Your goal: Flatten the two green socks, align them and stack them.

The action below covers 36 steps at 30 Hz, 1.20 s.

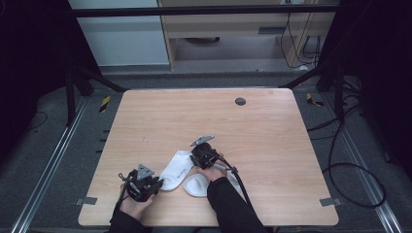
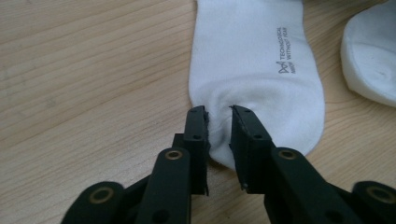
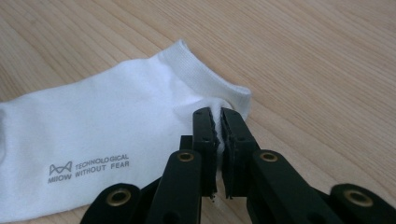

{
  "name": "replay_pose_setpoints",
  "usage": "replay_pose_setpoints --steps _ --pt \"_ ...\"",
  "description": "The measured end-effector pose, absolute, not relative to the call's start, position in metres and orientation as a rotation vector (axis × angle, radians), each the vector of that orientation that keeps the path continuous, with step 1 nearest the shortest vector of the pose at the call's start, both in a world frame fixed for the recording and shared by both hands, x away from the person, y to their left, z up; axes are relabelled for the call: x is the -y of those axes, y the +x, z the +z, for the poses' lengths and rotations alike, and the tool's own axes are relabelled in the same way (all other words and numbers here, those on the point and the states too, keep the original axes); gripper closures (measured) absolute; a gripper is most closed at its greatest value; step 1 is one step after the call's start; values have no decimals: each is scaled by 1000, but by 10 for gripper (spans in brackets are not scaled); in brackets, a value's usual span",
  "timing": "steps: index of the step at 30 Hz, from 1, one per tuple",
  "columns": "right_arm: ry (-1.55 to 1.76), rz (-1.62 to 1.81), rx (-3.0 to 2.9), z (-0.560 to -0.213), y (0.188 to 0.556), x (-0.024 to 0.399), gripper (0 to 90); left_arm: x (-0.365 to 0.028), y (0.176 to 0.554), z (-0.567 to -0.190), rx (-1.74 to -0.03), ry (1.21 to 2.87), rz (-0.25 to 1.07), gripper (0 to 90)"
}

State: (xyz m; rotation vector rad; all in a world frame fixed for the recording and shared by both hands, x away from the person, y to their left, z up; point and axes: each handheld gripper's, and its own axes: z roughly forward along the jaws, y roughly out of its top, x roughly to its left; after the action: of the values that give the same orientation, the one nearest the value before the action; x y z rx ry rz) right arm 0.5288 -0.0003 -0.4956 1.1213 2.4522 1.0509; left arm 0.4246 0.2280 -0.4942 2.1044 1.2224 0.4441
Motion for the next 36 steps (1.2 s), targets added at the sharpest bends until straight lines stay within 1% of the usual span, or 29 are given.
replay_pose_setpoints --steps 4,8,20,28,36 --pt "1124 1086 -2447 -492 525 3 858 -230 427 -494 -1227 2097 399 827" --pt "1099 1138 -2435 -484 521 5 859 -230 428 -491 -1229 2087 395 854" --pt "1048 1264 -2380 -460 508 15 860 -236 426 -466 -1170 1944 473 859" --pt "1029 1302 -2347 -447 496 29 860 -226 427 -458 -1122 1943 486 859" --pt "1013 1312 -2311 -436 478 57 860 -208 428 -453 -1074 1939 467 859"
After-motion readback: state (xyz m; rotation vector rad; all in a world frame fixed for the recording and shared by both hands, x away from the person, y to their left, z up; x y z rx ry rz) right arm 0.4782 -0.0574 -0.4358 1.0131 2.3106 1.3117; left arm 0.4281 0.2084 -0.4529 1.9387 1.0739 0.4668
